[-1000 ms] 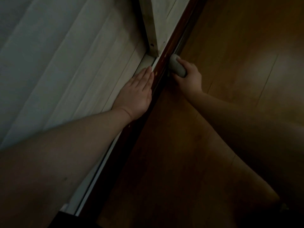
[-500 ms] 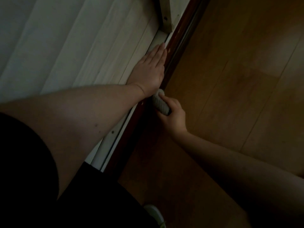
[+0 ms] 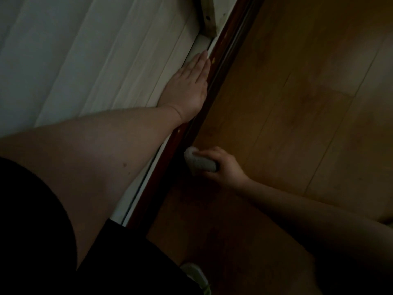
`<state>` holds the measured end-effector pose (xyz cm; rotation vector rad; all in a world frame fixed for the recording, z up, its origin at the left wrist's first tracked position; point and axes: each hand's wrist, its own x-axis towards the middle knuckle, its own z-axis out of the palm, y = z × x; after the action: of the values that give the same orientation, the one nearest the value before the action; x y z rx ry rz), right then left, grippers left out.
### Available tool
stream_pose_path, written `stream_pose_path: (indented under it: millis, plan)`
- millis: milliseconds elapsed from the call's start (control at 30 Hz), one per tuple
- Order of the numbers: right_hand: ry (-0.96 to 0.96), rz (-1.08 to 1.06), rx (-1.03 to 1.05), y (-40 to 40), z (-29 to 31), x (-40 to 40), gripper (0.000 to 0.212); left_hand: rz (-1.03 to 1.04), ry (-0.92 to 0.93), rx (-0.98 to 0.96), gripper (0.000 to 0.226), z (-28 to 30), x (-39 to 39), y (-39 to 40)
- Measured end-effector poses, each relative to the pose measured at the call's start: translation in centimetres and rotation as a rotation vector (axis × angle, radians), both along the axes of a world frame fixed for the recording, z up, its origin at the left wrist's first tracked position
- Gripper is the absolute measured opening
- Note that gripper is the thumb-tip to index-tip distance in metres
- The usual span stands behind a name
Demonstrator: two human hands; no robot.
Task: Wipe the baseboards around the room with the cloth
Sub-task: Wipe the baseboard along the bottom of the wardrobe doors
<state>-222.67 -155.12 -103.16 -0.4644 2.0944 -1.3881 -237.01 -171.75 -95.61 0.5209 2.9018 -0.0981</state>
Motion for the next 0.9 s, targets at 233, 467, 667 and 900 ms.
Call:
stream_pose_path:
  millis: [233, 467, 667, 900]
  plan:
    - [0.141, -0.61, 0.143, 6.9, 1.7, -15.5, 0.057, -0.024, 0.029, 0.031, 0.064, -0.4, 0.1, -0.2]
    - [0.356, -0.476, 0.251, 6.0, 4.9, -24.7, 0.057, -0.006, 0.029, 0.054, 0.064, -0.3, 0.1, 0.1]
    - [0.333, -0.541, 0.234, 3.5, 3.9, -24.2, 0.058, -0.028, 0.055, 0.056, 0.062, -0.3, 0.0, 0.2]
    - [0.298, -0.432, 0.121, 1.7, 3.2, -15.4, 0.057, -0.017, 0.043, 0.05, 0.065, -0.3, -0.1, 0.1]
